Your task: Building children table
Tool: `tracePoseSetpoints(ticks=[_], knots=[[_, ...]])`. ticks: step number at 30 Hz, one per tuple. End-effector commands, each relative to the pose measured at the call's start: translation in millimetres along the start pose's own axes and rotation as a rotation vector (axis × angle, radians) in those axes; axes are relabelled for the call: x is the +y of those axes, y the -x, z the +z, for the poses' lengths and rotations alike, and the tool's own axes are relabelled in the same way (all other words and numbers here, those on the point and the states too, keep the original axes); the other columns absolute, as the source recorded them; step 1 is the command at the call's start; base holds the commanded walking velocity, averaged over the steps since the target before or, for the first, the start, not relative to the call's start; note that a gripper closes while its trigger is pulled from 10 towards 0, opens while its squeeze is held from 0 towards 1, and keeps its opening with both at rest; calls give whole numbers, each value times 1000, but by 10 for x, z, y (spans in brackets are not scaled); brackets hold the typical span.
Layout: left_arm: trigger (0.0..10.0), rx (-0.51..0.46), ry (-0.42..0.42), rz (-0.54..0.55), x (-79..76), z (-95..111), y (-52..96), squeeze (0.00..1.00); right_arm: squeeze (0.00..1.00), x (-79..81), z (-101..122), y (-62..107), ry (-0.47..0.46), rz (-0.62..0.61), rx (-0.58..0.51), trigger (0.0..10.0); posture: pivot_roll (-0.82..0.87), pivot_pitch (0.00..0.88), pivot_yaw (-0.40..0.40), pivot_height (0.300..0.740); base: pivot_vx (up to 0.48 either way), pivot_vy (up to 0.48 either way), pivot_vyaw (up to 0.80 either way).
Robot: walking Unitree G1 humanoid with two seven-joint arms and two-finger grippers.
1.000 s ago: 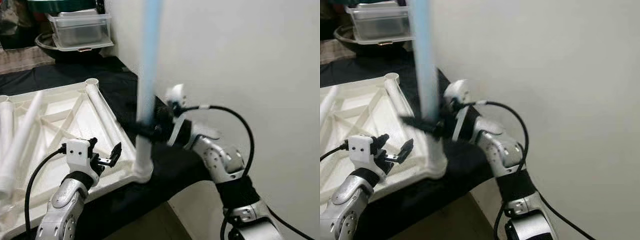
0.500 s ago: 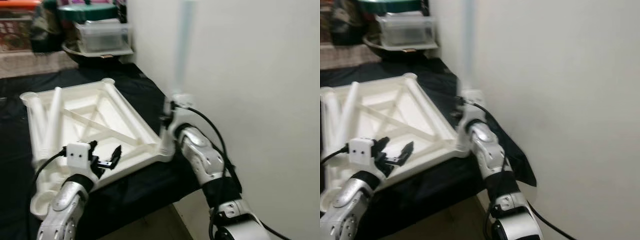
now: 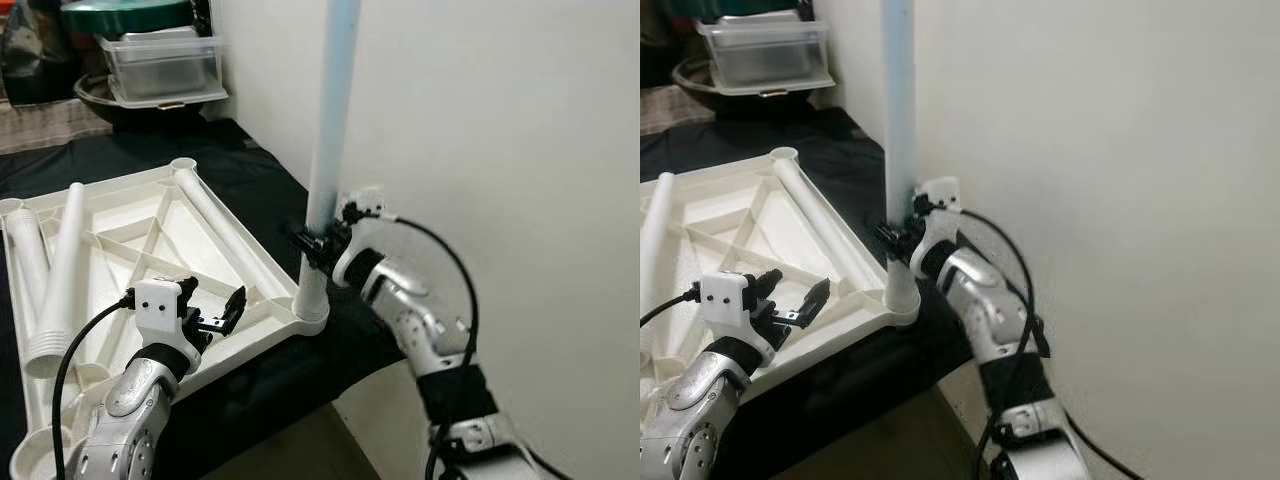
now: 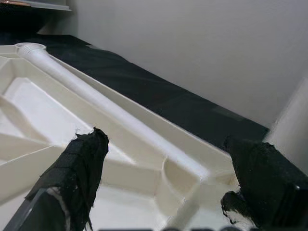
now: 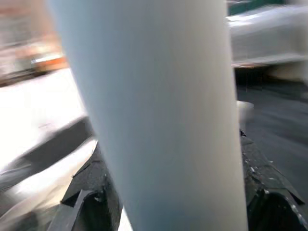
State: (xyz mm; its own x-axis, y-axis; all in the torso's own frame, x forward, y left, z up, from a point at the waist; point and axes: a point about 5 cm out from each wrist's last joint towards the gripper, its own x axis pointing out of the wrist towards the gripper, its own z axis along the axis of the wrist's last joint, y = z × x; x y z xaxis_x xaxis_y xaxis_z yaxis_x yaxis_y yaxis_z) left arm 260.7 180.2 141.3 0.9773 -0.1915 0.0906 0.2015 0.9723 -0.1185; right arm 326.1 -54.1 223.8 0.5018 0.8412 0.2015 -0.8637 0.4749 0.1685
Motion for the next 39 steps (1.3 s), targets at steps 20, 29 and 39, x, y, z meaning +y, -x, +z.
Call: tracePoseSetpoints(ticks=[20,29,39], knots=[[10000,-11,12,-3,-40,-6,-12,0,0,-632,-534,170,78,-786,253,0,112,0,-129,740,0,0,0],[10000,-12,14,-6,-37,-3,-14,0,0,-280,-607,54,22,-630,156,10000,102,0,-117,740,0,0,0],[10000,-15,13,-9,-33,-3,-44,0,0,184,-78,-155,-28,162,-5,10000,109,0,-129,740,0,0,0]])
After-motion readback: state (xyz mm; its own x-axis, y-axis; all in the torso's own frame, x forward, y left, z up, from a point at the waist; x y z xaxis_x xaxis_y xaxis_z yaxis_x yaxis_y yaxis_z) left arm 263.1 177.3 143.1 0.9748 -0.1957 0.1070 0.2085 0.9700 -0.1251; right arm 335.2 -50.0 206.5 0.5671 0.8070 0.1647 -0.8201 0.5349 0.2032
